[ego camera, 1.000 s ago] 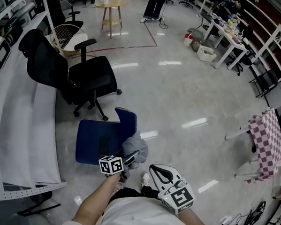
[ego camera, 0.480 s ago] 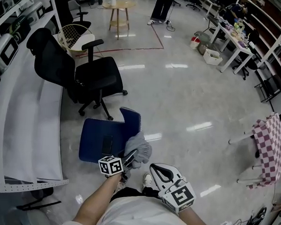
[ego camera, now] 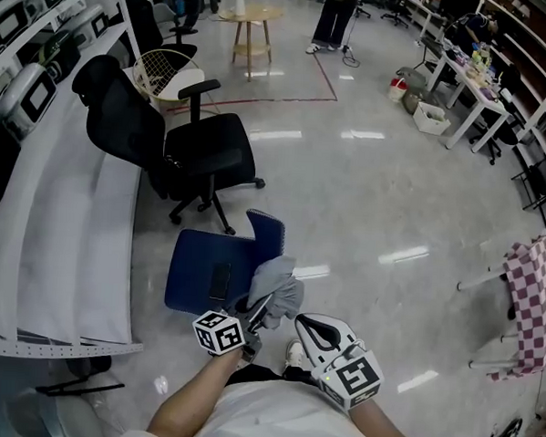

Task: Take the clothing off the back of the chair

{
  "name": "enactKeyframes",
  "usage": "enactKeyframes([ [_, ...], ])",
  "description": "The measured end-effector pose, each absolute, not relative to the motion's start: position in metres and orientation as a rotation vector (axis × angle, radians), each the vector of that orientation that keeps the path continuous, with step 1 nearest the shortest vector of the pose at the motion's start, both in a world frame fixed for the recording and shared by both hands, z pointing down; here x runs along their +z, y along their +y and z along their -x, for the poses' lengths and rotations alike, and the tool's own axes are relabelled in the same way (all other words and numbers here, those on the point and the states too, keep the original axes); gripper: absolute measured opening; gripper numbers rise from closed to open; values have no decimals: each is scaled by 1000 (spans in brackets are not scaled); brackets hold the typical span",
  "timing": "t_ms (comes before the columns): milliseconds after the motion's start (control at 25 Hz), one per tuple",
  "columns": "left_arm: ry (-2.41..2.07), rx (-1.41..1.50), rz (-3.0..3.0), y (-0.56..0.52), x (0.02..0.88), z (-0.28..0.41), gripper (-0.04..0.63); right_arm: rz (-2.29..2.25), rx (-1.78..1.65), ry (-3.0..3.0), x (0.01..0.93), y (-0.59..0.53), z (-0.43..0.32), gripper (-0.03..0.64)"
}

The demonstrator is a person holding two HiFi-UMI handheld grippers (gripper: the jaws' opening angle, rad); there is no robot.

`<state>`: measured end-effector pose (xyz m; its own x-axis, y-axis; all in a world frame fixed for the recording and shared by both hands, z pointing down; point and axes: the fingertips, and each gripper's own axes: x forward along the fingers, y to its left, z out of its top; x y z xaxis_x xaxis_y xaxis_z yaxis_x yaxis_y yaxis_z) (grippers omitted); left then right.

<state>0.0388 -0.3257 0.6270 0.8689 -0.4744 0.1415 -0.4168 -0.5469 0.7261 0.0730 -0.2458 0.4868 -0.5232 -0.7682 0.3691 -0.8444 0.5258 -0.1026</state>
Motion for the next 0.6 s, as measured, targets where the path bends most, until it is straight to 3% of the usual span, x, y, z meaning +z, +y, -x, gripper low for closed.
enactKeyframes([
  [600, -798, -196, -2284, -311, 561, -37, 97, -1166, 349, -2673, 479, -251, -76, 17],
])
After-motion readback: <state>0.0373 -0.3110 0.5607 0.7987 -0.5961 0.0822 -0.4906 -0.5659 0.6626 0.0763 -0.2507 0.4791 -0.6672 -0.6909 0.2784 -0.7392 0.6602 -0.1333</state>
